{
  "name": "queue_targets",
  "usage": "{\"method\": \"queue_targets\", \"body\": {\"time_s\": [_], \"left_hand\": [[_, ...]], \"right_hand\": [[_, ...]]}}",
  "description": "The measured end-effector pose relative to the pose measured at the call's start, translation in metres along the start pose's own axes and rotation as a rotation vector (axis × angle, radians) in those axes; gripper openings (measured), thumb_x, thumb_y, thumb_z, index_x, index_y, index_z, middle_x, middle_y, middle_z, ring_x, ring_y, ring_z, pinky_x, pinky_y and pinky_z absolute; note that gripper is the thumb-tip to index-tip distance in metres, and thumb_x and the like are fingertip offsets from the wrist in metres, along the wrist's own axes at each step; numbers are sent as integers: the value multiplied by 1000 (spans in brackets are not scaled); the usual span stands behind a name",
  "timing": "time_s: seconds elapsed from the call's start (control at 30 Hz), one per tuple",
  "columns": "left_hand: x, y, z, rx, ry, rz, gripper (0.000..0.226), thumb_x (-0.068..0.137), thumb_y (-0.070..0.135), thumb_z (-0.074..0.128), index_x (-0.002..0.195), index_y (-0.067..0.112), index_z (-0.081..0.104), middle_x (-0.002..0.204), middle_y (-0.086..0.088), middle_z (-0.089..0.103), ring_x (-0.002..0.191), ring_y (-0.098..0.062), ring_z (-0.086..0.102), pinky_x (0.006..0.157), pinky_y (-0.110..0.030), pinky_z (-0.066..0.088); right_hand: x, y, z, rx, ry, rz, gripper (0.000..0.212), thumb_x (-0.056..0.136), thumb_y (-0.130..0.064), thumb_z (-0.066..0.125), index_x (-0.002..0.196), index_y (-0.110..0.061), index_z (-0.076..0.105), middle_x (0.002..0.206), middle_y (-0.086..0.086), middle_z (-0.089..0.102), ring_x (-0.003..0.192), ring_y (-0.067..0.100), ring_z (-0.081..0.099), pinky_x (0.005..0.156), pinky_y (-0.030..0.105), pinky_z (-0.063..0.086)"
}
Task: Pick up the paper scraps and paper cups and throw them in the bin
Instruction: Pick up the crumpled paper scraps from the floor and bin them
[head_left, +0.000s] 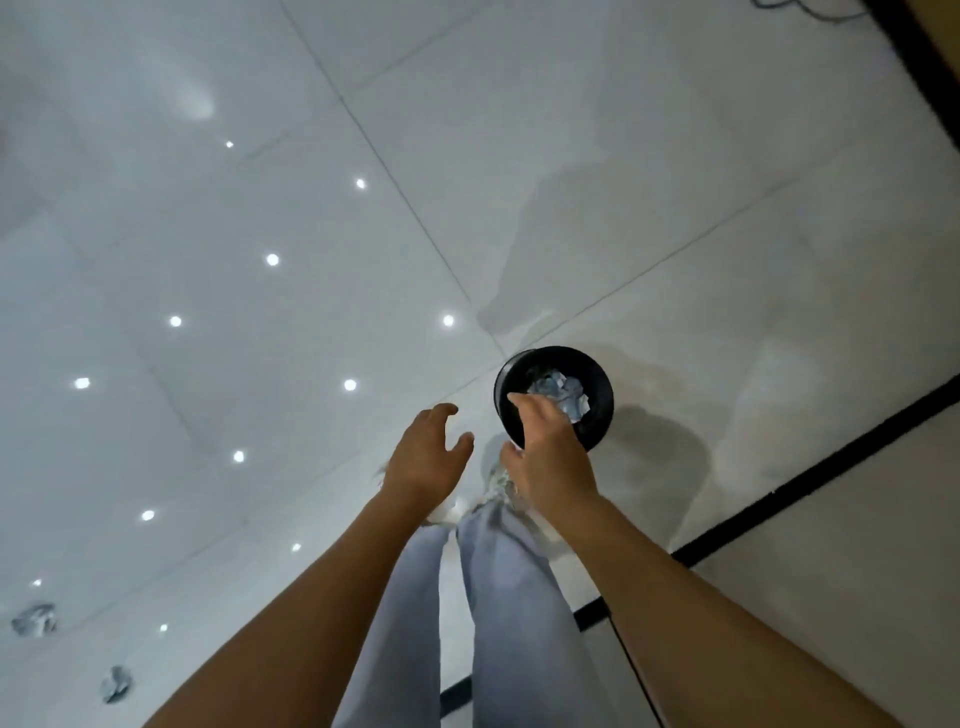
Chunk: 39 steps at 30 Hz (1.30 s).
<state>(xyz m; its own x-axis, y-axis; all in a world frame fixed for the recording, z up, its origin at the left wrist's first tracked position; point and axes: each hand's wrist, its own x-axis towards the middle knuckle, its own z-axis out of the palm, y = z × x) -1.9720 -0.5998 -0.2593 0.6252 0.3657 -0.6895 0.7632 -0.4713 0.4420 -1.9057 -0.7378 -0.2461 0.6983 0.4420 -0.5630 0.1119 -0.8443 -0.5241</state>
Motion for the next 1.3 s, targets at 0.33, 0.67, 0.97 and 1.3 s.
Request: {"method": "queue_targets", "body": {"time_s": [0.33,0.67,0.97,1.3], "left_hand": [[-114,-118,-106,-322,217,-196,49,93,33,53,138,18,42,139,-2,48,125,-18,47,100,-25,35],[-259,-331,-175,-590,413,-435,48,92,30,55,137,16,43,137,-5,49,124,-20,47,101,-27,36],[-377,-473,-171,-859,585,-682,48,93,29,55,137,18,42,137,-4,48,125,-18,46,102,-26,36],[-448,-557,-167,-1159,793,-929,45,92,28,56,134,18,45,133,-4,49,121,-19,47,100,-30,40]], "right_hand": [[-43,-167,44,-360,-256,-246,59,94,-23,50,149,-21,27,152,1,29,135,23,31,108,36,35],[-143,-341,218,-560,-431,-516,60,94,-26,54,149,-20,28,151,3,33,134,24,37,106,36,38],[-236,-450,356,-786,-625,-808,60,95,-27,54,149,-20,27,152,2,31,134,22,36,107,33,38],[-297,-537,457,-1000,-820,-1085,59,94,-25,53,148,-18,29,149,4,33,131,25,38,105,37,38]]}}
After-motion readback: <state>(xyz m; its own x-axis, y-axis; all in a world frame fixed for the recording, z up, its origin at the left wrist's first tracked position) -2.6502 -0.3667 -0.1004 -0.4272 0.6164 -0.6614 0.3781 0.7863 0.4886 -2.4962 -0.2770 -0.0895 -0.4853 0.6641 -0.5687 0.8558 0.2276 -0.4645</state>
